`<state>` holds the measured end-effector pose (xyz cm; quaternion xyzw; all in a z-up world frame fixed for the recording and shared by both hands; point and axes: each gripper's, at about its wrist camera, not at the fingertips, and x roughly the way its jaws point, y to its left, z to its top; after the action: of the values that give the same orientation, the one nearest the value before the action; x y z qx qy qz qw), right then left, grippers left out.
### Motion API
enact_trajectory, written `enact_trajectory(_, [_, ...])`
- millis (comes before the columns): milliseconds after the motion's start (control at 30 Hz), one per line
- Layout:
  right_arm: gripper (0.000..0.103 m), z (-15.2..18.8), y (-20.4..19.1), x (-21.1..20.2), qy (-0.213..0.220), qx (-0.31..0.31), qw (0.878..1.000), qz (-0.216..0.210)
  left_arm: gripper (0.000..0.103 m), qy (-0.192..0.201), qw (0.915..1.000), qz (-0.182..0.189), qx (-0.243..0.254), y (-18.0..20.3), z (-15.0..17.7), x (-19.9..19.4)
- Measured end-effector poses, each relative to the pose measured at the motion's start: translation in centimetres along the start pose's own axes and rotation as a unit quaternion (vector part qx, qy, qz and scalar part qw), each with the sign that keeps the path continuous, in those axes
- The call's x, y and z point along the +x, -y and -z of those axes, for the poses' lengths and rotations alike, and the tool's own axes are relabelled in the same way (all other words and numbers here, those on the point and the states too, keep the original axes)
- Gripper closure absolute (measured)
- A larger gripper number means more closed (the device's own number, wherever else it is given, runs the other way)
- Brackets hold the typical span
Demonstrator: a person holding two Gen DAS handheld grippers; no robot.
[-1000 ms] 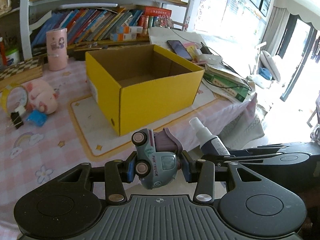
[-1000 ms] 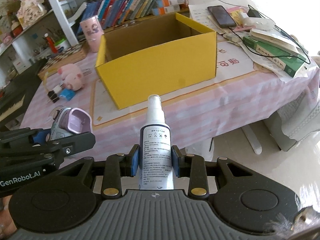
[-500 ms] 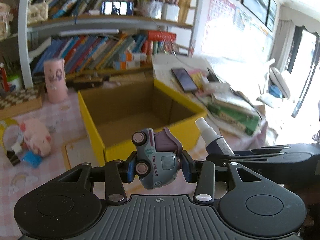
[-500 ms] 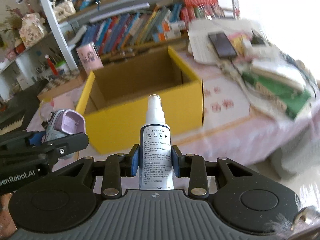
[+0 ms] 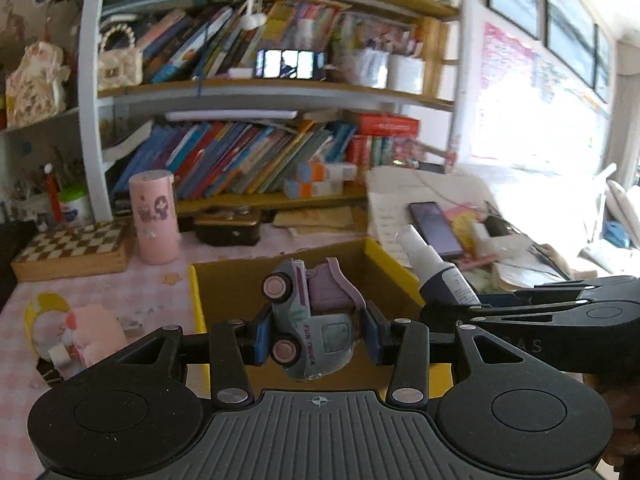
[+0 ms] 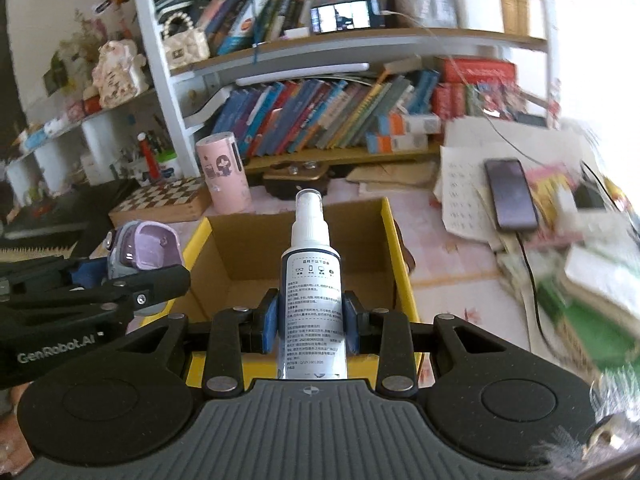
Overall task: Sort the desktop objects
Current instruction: 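Lower truck and bottle into the box and open both grippers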
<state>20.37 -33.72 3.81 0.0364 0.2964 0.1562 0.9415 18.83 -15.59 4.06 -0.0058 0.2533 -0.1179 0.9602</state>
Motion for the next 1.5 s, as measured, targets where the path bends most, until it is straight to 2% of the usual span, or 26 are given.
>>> enact_trajectory(200, [0.073, -2.1, 1.1, 5.7, -0.048, -0.054, 0.997, -0.033, 0.061, -0.036, 0.9986, -0.037, 0.006, 0.2, 0.2, 4.8])
enact_trajectory(367, [0.073, -3.3, 0.9, 11.6, -0.105, -0.134, 0.985, -0.042, 0.060, -0.072, 0.9945, -0.071, 0.024, -0.6, 0.5, 8.0])
enact_trajectory(433, [0.073, -3.8, 0.6, 13.9, -0.146, -0.175, 0.972, -0.047, 0.061, -0.086, 0.9923, -0.083, 0.034, -0.8, 0.5, 9.1])
enact_trajectory(500, [0.073, -3.5, 0.7, 15.6, -0.176, -0.208, 0.961, -0.051, 0.060, -0.116, 0.9879, -0.092, 0.048, -0.9, 0.7, 10.8])
enact_trajectory(600, [0.073, -3.1, 0.0, 18.1, -0.216, -0.270, 0.937, -0.051, 0.060, -0.162, 0.9795, -0.094, 0.072, -0.6, 1.5, 13.0])
enact_trajectory(667, [0.073, -2.7, -0.5, 19.4, -0.231, -0.312, 0.920, -0.046, 0.060, -0.171, 0.9745, -0.103, 0.103, 0.0, 1.8, 13.4])
enact_trajectory(733, [0.073, -2.3, -0.9, 20.4, -0.242, -0.340, 0.908, -0.042, 0.060, -0.176, 0.9747, -0.097, 0.099, 0.0, 1.8, 13.4])
enact_trajectory(800, [0.073, -2.1, -0.7, 20.8, -0.249, -0.347, 0.903, -0.047, 0.060, -0.181, 0.9732, -0.101, 0.100, 0.2, 1.8, 13.4])
enact_trajectory(933, [0.073, -2.0, -0.5, 21.2, -0.263, -0.340, 0.901, -0.065, 0.060, -0.186, 0.9730, -0.098, 0.095, 0.3, 1.7, 13.7])
enact_trajectory(1067, [0.073, -2.3, -0.1, 21.4, -0.261, -0.331, 0.904, -0.062, 0.060, -0.190, 0.9719, -0.100, 0.097, 0.4, 1.7, 13.8])
enact_trajectory(1200, [0.073, -2.4, -0.1, 21.4, -0.256, -0.330, 0.906, -0.062, 0.054, -0.185, 0.9722, -0.103, 0.100, 0.6, 1.7, 13.7])
enact_trajectory(1233, [0.073, -2.3, -0.1, 21.3, -0.253, -0.331, 0.907, -0.062, 0.051, -0.181, 0.9730, -0.104, 0.098, 0.6, 1.7, 13.6])
enact_trajectory(1300, [0.073, -2.5, 0.1, 21.3, -0.245, -0.326, 0.911, -0.062, 0.034, -0.171, 0.9751, -0.104, 0.096, 0.6, 1.6, 13.2])
enact_trajectory(1367, [0.062, -3.0, 0.4, 20.8, -0.227, -0.309, 0.921, -0.065, 0.025, -0.152, 0.9777, -0.107, 0.098, 0.8, 1.5, 12.5])
enact_trajectory(1433, [0.057, -3.6, 0.7, 20.1, -0.212, -0.294, 0.929, -0.077, 0.021, -0.129, 0.9801, -0.113, 0.100, 1.0, 1.2, 11.5])
enact_trajectory(1500, [0.057, -4.0, 1.0, 19.1, -0.198, -0.289, 0.933, -0.080, 0.018, -0.114, 0.9820, -0.115, 0.097, 1.1, 0.9, 10.4])
